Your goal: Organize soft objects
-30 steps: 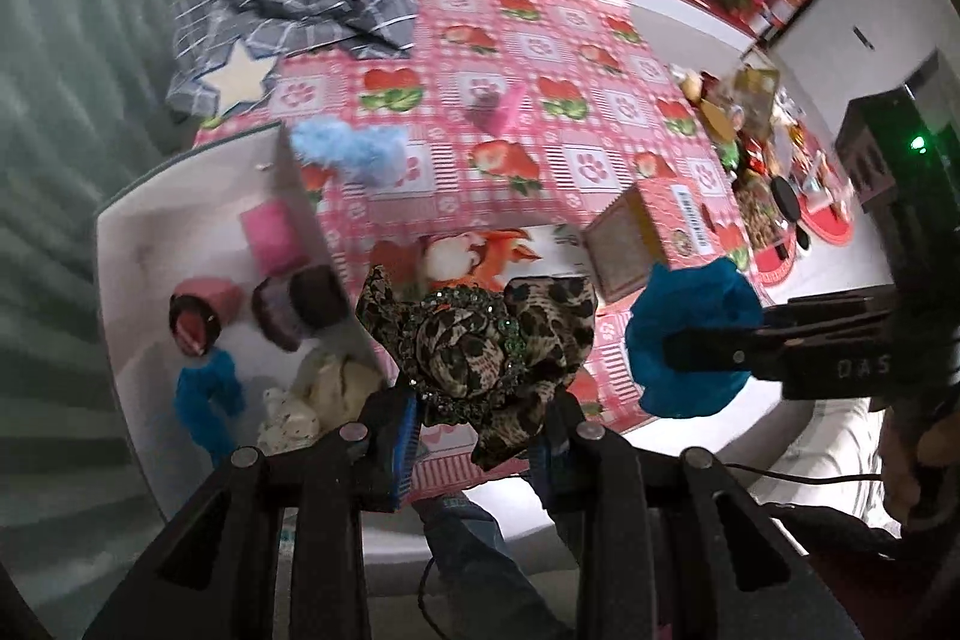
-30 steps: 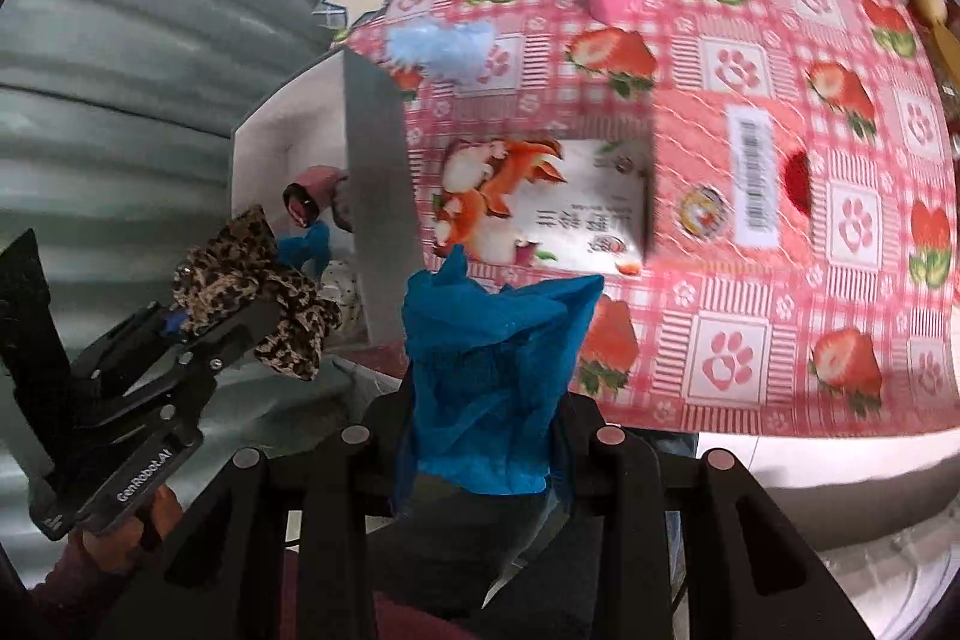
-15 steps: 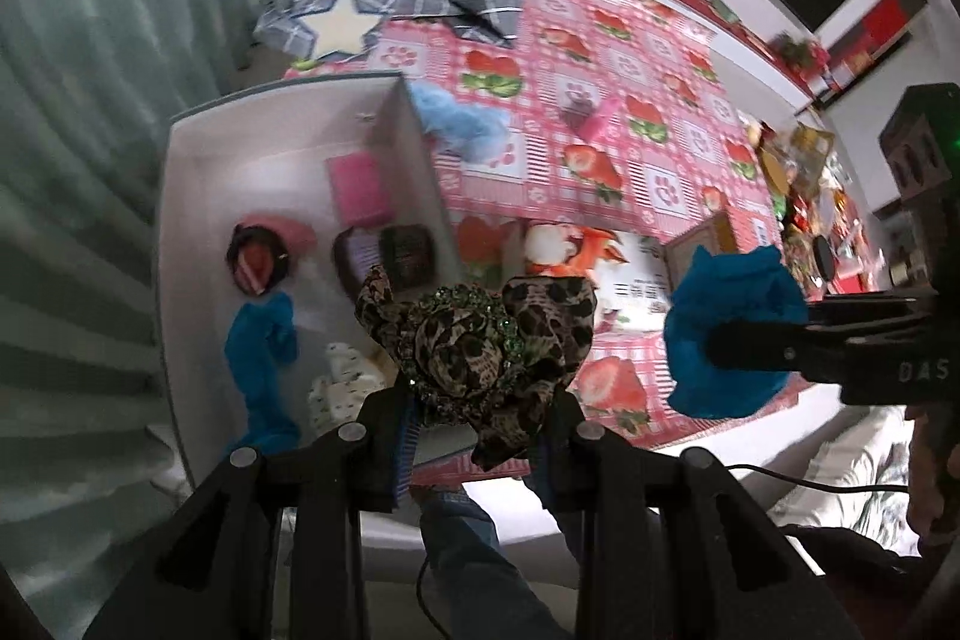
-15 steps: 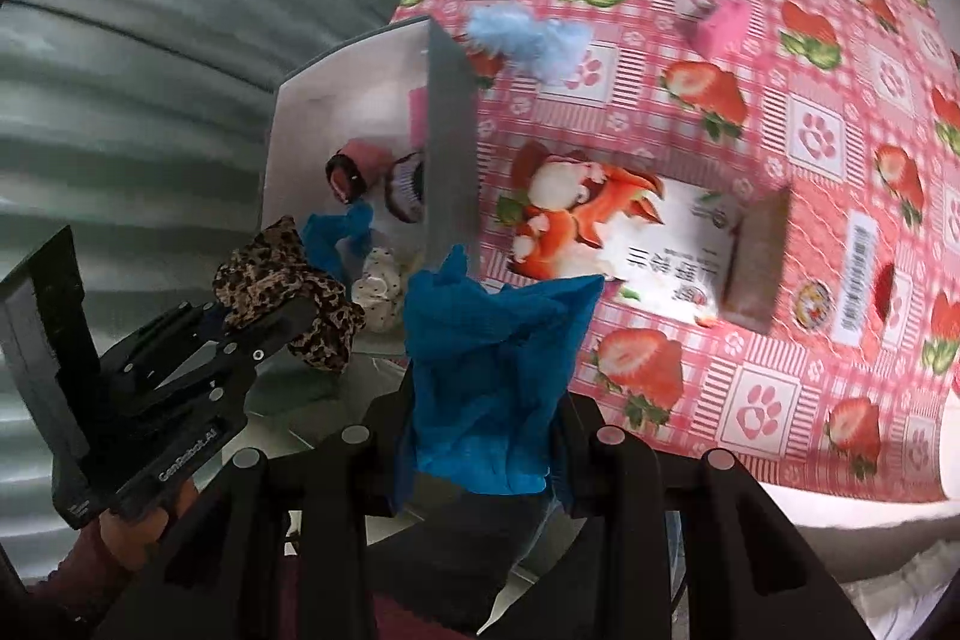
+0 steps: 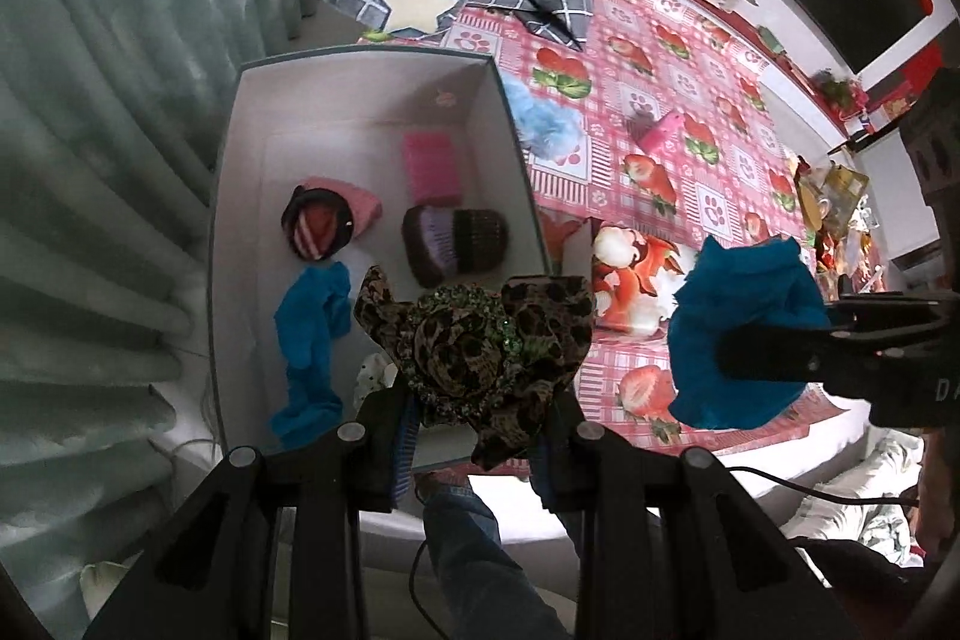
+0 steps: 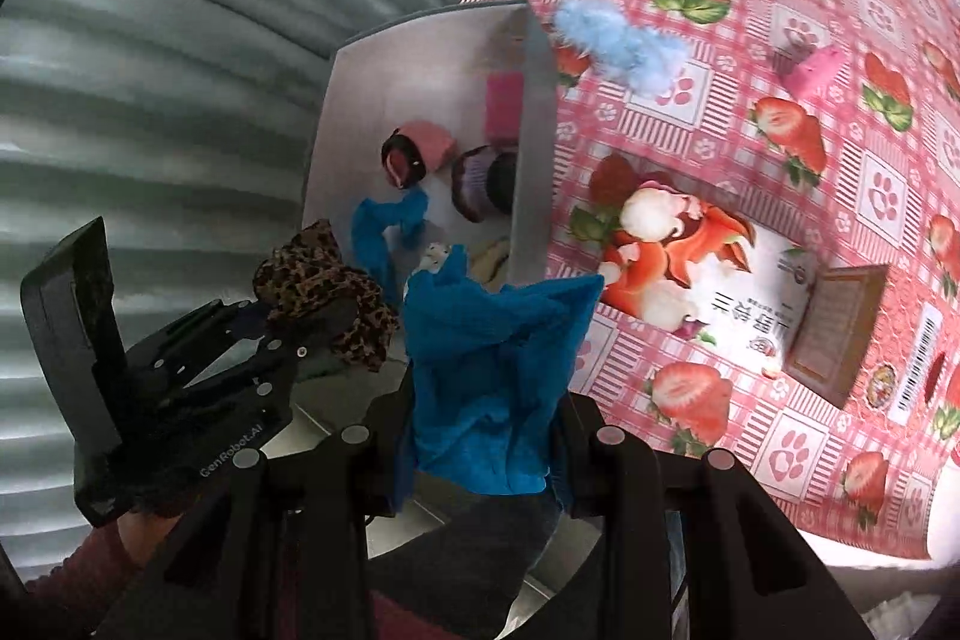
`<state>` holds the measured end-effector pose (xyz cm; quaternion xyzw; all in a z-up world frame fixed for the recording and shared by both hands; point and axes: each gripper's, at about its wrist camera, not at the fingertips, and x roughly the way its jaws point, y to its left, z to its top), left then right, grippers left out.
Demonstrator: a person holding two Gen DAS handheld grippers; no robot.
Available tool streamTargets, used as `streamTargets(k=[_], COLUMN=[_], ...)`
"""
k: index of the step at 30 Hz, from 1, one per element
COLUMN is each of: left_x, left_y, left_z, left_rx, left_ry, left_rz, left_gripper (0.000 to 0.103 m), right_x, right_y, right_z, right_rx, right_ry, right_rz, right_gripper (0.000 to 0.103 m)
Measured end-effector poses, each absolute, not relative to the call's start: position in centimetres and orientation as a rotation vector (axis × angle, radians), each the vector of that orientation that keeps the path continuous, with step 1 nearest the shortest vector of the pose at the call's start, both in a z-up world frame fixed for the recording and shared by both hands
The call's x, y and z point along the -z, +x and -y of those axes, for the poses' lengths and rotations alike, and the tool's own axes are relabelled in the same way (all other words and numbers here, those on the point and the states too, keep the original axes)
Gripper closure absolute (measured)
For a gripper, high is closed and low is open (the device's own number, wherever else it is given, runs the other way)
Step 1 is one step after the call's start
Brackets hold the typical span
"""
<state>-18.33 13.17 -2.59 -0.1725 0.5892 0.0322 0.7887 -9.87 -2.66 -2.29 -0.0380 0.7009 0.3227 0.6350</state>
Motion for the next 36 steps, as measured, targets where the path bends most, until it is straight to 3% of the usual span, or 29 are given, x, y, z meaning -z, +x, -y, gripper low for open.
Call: streamTargets(k=[36], left_x=[3.9], left_y=[-17.6], left_z=[-16.4], left_rx=[-0.179], left_ry=[-0.374], left_rz=[-1.295], left_gripper=[0.069], right_x=[3.9], right_y=[-9.2], right_z=[-3.6], right_rx=[-0.832], right_ry=[-0.178], right_rz=[-1.636], right_gripper=[0.067])
